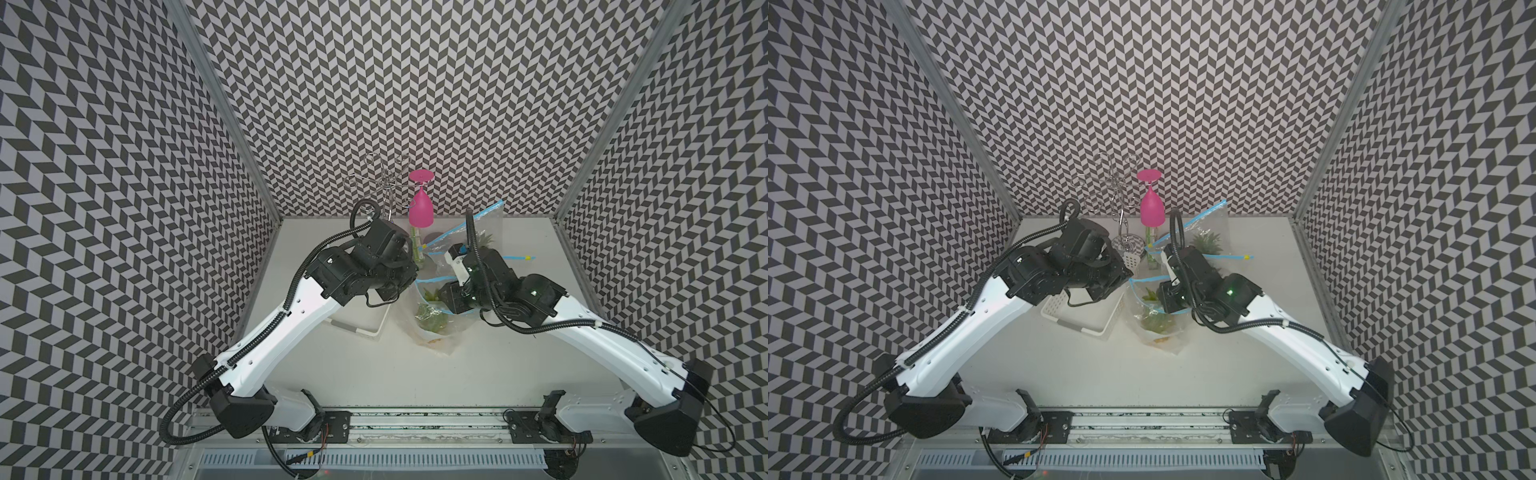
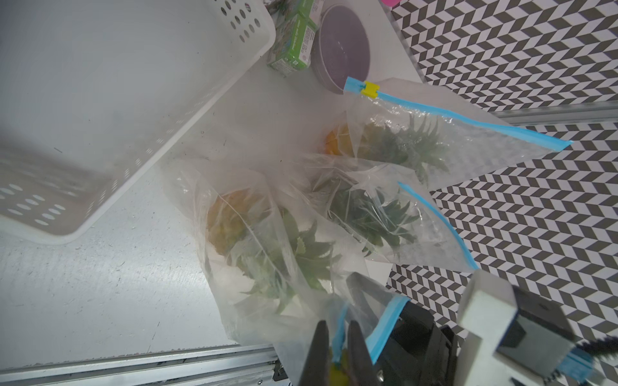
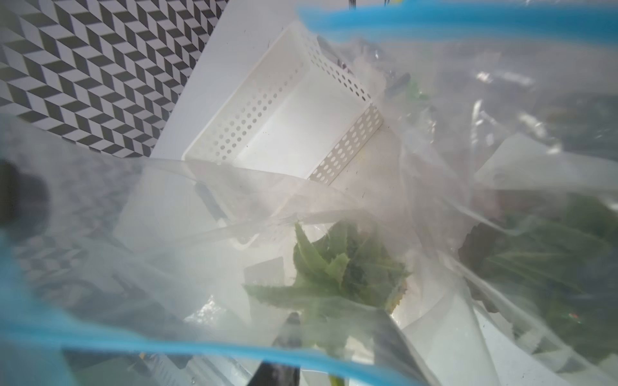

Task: Open the zip-top bag and take out the pineapple
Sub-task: Open the zipper of the food storage bag at the center of the board.

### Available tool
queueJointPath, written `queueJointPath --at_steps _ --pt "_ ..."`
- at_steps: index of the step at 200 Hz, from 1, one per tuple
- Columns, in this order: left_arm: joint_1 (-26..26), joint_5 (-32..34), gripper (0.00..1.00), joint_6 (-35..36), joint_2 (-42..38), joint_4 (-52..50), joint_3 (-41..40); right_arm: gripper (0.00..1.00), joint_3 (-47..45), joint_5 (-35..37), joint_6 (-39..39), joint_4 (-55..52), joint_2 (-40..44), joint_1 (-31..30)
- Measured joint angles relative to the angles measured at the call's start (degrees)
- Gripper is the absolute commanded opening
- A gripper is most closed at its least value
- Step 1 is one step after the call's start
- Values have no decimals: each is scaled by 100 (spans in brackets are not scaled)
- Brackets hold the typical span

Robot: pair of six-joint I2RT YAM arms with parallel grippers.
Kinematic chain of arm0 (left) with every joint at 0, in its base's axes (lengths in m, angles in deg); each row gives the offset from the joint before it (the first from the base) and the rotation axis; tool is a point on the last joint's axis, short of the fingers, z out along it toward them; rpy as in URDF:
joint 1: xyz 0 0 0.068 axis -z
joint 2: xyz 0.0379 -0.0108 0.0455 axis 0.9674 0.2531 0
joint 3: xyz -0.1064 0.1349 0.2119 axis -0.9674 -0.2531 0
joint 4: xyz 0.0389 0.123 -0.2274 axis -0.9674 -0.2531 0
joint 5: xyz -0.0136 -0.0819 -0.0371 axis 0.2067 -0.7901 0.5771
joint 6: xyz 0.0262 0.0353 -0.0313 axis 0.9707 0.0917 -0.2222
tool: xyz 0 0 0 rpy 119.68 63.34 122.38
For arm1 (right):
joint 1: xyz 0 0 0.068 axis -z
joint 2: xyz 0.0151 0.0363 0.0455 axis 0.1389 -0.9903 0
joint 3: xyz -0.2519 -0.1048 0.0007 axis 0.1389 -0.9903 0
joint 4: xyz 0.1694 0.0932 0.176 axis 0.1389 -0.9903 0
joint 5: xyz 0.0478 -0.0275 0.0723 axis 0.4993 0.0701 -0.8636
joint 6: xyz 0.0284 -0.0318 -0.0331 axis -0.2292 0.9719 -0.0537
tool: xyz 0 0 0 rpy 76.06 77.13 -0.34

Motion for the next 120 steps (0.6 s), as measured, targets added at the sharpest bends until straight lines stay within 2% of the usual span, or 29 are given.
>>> queueJointPath --at_steps 67,120 --pt "35 -39 2 -85 -260 116 -435 68 0 260 -577 26 -138 -345" --pt "35 -63 3 -144 -260 295 -623 72 -116 603 -748 81 -160 -393"
